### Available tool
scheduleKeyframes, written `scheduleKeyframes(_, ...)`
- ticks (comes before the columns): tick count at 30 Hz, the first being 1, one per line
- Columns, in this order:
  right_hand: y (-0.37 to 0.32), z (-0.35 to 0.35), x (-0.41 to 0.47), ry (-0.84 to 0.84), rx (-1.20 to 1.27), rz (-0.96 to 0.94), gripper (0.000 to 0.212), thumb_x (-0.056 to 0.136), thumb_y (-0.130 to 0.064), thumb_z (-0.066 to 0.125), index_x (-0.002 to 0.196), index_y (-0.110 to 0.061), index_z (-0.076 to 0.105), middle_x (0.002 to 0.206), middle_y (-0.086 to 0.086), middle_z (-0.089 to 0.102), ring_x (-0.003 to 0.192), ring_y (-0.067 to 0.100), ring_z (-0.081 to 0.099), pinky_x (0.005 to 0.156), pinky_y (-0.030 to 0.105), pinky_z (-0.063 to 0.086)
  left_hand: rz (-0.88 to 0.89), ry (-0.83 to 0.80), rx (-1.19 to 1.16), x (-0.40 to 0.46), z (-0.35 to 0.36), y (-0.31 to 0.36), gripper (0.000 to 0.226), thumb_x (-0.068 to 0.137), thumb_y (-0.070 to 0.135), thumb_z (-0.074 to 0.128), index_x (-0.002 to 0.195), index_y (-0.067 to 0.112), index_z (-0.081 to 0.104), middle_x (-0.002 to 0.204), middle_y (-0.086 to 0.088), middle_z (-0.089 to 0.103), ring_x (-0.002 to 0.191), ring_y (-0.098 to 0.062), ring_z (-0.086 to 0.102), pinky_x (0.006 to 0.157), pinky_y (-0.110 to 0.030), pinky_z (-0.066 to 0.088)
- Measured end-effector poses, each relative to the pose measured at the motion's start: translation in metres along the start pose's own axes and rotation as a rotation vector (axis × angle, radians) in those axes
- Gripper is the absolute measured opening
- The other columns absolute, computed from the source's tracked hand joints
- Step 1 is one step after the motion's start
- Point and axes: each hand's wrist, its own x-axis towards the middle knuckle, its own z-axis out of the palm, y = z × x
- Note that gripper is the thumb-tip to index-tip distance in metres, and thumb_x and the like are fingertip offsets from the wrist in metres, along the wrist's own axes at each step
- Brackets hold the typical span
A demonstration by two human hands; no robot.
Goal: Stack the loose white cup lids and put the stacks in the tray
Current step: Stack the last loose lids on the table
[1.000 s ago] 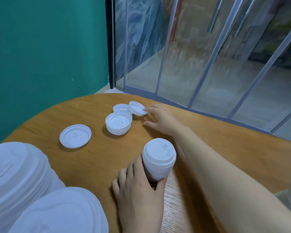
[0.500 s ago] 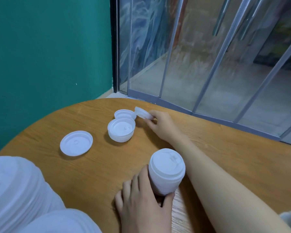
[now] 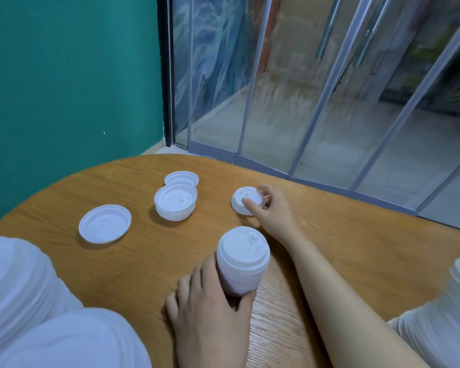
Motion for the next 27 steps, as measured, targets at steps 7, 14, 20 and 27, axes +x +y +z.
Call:
scheduleKeyframes(7, 0.001, 0.002, 0.005, -0.055, -0.156, -0.005, 0.080, 0.063, -0.072, 0.073, 0.126, -0.023, 0.063, 0.112, -0.012, 0.054, 0.109, 0.016, 0.054, 0.097, 0.043, 0.051, 0.009, 0.016, -0.025, 0.000, 0.000, 0.001, 0.091, 0.043, 0.056, 0.097, 0.121, 0.028, 0.060, 0.108, 0.013, 0.070, 0.099, -0.022, 0.063, 0.086, -0.036, 0.028)
scheduleKeyframes(14, -0.009, -0.009, -0.003, -0.044, -0.074, 0.040, 0.067, 0.074, -0.051, 0.087, 0.128, -0.019, 0.063, 0.116, -0.006, 0.051, 0.109, 0.015, 0.055, 0.095, 0.035, 0.050, -0.011, -0.006, -0.049, -0.002, -0.008, 0.004, 0.082, 0.057, 0.057, 0.092, 0.125, 0.031, 0.056, 0.113, 0.014, 0.068, 0.105, -0.018, 0.058, 0.091, -0.037, 0.031)
scheduleKeyframes(20, -0.056, -0.050, -0.057, 0.077, 0.030, -0.059, 0.055, 0.075, -0.046, 0.087, 0.120, -0.024, 0.065, 0.118, -0.010, 0.055, 0.108, 0.004, 0.057, 0.082, 0.016, 0.042, -0.057, -0.092, -0.081, -0.004, -0.021, 0.007, 0.064, 0.074, 0.061, 0.079, 0.125, 0.033, 0.052, 0.116, 0.015, 0.063, 0.112, -0.019, 0.050, 0.098, -0.039, 0.034)
scheduleKeyframes(27, -0.084, -0.074, -0.117, -0.148, -0.019, -0.106, 0.052, 0.077, -0.048, 0.085, 0.122, -0.026, 0.067, 0.124, -0.018, 0.062, 0.118, -0.011, 0.051, 0.102, 0.017, 0.040, -0.056, -0.098, -0.094, -0.005, -0.026, 0.008, 0.062, 0.076, 0.052, 0.081, 0.125, 0.030, 0.052, 0.116, 0.013, 0.063, 0.113, -0.020, 0.050, 0.098, -0.039, 0.034)
